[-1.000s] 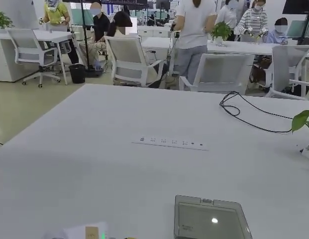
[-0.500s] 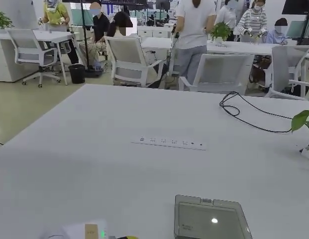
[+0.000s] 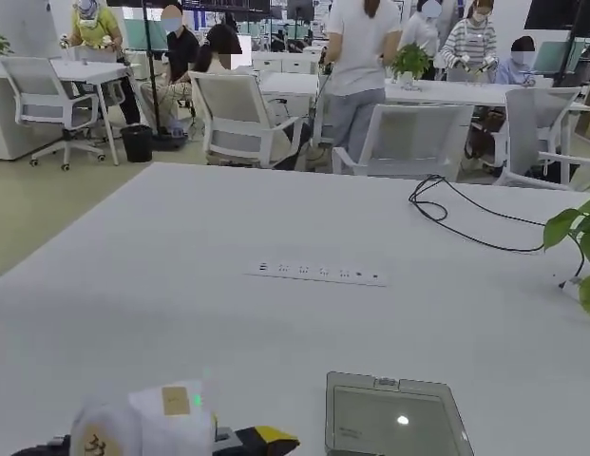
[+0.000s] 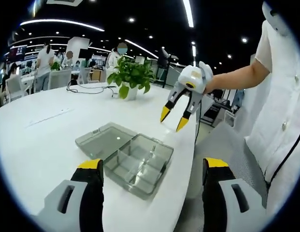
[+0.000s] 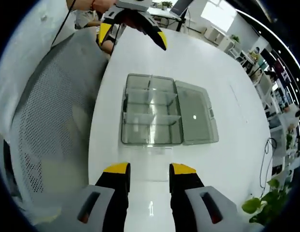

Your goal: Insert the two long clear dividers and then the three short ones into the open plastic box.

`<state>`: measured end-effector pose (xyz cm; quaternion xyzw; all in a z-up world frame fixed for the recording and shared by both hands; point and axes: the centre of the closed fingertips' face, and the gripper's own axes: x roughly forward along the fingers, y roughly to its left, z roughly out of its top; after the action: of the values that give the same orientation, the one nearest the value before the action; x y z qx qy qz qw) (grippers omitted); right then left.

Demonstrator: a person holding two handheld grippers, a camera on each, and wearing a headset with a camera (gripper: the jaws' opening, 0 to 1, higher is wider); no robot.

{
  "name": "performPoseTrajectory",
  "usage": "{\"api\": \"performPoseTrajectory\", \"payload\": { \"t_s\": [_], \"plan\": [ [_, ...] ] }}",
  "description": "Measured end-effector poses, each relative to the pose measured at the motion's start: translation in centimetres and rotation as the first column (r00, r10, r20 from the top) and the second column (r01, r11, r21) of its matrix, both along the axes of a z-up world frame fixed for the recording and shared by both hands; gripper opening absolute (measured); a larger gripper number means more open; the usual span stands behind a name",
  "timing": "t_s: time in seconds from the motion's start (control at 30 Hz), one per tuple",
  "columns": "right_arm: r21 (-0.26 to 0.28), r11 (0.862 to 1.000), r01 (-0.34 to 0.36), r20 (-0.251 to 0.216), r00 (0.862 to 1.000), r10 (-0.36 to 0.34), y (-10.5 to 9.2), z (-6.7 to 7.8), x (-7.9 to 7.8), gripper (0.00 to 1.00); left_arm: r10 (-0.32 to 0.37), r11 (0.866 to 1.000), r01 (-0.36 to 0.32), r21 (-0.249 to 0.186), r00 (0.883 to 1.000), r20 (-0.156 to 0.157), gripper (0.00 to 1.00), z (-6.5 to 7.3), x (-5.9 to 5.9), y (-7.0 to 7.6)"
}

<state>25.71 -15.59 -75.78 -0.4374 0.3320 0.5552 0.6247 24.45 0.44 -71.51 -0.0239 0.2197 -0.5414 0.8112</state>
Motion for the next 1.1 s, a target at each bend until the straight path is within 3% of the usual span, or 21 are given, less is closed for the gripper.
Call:
{"api": "performPoseTrajectory", "payload": {
  "t_s": [0.03,0.13,0.27,0.33,0.43,0.47,0.5,0.57,0.7,0.87,1.1],
  "plan": [
    [0.008,1.0,-0.008,0.014,1.0,0.008,0.6,0.6,0.0,0.33,0.011,0.999,-0.012,-0.035,1.0,-0.015,0.83,0.6,0.2,-0.5],
    [0.027,1.0,-0.012,0.034,0.999,0.011,1.9,1.8,-0.2,0.33,0.045,0.995,-0.049,-0.088,0.997,-0.056,0.8,1.6,0.8,-1.3],
    [0.054,0.998,-0.02,0.062,0.998,0.017,3.7,3.4,-0.4,0.33,0.077,0.979,-0.101,-0.177,0.987,-0.141,0.74,2.7,1.3,-2.4],
    [0.056,0.998,-0.026,0.078,0.997,0.022,4.5,4.0,-0.6,0.33,0.07,0.973,-0.108,-0.203,0.98,-0.186,0.71,3.0,1.1,-3.0],
    [0.07,0.997,-0.038,0.092,0.995,0.031,5.5,4.8,-0.8,0.33,0.074,0.965,-0.127,-0.229,0.972,-0.224,0.67,3.3,1.2,-3.7],
    [0.078,0.996,-0.041,0.095,0.995,0.034,5.9,5.1,-0.9,0.33,0.072,0.963,-0.131,-0.237,0.967,-0.243,0.66,3.3,1.1,-3.9],
    [0.081,0.996,-0.044,0.099,0.994,0.036,6.2,5.4,-1.0,0.33,0.077,0.956,-0.153,-0.251,0.954,-0.289,0.65,3.3,1.1,-4.2],
    [0.08,0.995,-0.055,0.113,0.993,0.046,6.7,5.8,-1.1,0.33,0.065,0.945,-0.161,-0.283,0.945,-0.32,0.63,3.6,1.0,-4.7],
    [0.08,0.995,-0.067,0.129,0.99,0.056,7.4,6.3,-1.3,0.33,0.063,0.94,-0.176,-0.293,0.932,-0.357,0.56,3.4,0.8,-5.2],
    [0.075,0.994,-0.085,0.149,0.986,0.073,8.1,6.8,-1.7,0.33,0.043,0.928,-0.195,-0.317,0.902,-0.429,0.45,3.4,0.4,-6.0],
    [0.091,0.992,-0.091,0.155,0.985,0.076,9.0,7.5,-2.0,0.33,0.017,0.921,-0.195,-0.338,0.886,-0.464,0.31,3.6,0.0,-6.8]
  ]
}}
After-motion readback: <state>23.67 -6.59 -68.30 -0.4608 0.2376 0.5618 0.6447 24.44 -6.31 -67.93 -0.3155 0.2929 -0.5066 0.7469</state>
